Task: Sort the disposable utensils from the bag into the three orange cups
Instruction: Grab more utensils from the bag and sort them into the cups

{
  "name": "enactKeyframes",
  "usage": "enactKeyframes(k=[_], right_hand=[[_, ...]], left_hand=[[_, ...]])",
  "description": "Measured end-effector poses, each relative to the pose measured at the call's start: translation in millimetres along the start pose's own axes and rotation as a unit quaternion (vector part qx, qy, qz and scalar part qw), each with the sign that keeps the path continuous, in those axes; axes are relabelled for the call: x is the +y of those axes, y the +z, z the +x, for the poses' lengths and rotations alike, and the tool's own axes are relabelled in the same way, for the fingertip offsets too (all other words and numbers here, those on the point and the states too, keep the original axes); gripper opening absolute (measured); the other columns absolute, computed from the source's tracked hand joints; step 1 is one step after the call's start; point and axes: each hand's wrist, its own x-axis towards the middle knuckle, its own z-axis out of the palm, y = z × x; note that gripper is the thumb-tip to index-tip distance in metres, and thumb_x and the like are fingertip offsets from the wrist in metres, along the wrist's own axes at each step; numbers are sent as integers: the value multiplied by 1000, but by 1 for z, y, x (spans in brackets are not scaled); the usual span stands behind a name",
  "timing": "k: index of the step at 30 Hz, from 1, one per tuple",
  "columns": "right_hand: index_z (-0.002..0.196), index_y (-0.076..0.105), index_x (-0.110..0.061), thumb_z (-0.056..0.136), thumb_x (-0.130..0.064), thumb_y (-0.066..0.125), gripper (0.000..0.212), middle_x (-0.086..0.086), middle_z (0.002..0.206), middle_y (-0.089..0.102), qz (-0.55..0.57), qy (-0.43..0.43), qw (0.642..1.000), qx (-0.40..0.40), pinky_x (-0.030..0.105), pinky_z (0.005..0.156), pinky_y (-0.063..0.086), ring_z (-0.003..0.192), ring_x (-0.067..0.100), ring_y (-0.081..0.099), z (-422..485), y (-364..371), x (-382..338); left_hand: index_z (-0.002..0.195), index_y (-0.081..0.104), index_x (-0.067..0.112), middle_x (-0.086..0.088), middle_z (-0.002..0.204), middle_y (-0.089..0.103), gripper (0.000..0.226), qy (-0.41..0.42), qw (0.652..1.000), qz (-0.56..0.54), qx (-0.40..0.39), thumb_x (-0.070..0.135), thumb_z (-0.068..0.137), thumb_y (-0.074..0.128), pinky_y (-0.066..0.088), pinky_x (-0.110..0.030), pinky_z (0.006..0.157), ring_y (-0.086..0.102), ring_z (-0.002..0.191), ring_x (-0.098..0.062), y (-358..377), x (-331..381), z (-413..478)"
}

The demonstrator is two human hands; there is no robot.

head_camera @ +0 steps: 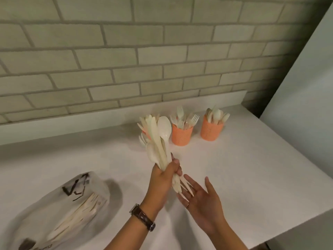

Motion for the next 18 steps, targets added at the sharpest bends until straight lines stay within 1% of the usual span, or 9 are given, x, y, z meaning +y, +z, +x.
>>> enactKeyframes(k=[3, 5, 7, 9, 11, 12, 14, 16, 18], right_hand=[[131, 50, -1, 88, -52, 40, 67, 21, 126, 60, 101, 65, 993, -1, 48, 108, 35, 113, 35, 59, 11, -16, -28], [130, 51, -2, 90, -52, 38, 66, 22, 127, 59, 118, 90, 989, -24, 49, 109, 34, 114, 36, 60, 19, -19, -46], [125, 57, -3, 91, -51, 38, 61, 21, 128, 59, 130, 104, 985, -52, 46, 104, 41, 115, 35, 59, 28, -18, -65], [118, 65, -9, 89, -47, 44, 52, 15, 123, 64, 118, 110, 985, -56, 44, 103, 43, 113, 32, 61, 36, -15, -79], [121, 63, -16, 86, -46, 52, 48, 8, 126, 64, 84, 114, 989, -51, 45, 111, 34, 119, 28, 58, 45, -13, -89], [122, 62, -17, 86, -46, 53, 47, 6, 127, 63, 68, 119, 989, -49, 46, 112, 32, 120, 27, 57, 49, -15, -90], [115, 67, -16, 89, -43, 49, 41, 6, 121, 67, 47, 128, 989, -52, 44, 107, 39, 112, 25, 63, 51, -17, -95], [101, 71, -14, 94, -39, 43, 39, 6, 99, 75, 30, 128, 989, -69, 38, 91, 48, 91, 21, 71, 43, -14, -101], [99, 71, -15, 95, -40, 40, 40, 3, 85, 76, 7, 125, 988, -94, 34, 80, 47, 90, 19, 69, 35, -11, -106]], left_hand=[[84, 53, 21, 5, 54, 46, 13, 6, 997, -71, 9, 14, 73, 54, 39, -31, 64, 45, 51, -11, 35, -3, 15], [86, 55, 27, 5, 57, 49, 20, 24, 999, -37, 6, 19, 68, 59, 42, -31, 65, 47, 54, -12, 54, -7, 24], [87, 58, 29, 5, 62, 55, 21, 38, 999, 20, 4, 21, 68, 61, 47, -30, 68, 53, 61, -14, 74, -15, 28], [89, 63, 19, 5, 71, 65, 19, 22, 997, 71, 37, 20, 70, 64, 51, -29, 82, 64, 76, -14, 94, -30, 28], [90, 69, 18, 4, 84, 74, 17, -6, 990, 109, 92, 22, 73, 70, 47, -29, 95, 67, 93, -11, 110, -42, 28], [93, 70, 16, 3, 88, 75, 17, -13, 988, 101, 119, 17, 76, 71, 49, -25, 92, 68, 95, -10, 115, -45, 27], [94, 69, 9, -1, 84, 74, 18, -12, 985, 86, 152, 12, 77, 69, 51, -15, 76, 69, 87, -11, 122, -43, 28], [84, 64, 5, 1, 68, 68, 18, -8, 983, 92, 157, 19, 72, 65, 49, -16, 68, 67, 72, -13, 126, -38, 27], [79, 58, 6, 1, 57, 59, 20, -5, 984, 89, 156, 22, 69, 63, 47, -20, 67, 60, 62, -13, 126, -33, 25]])
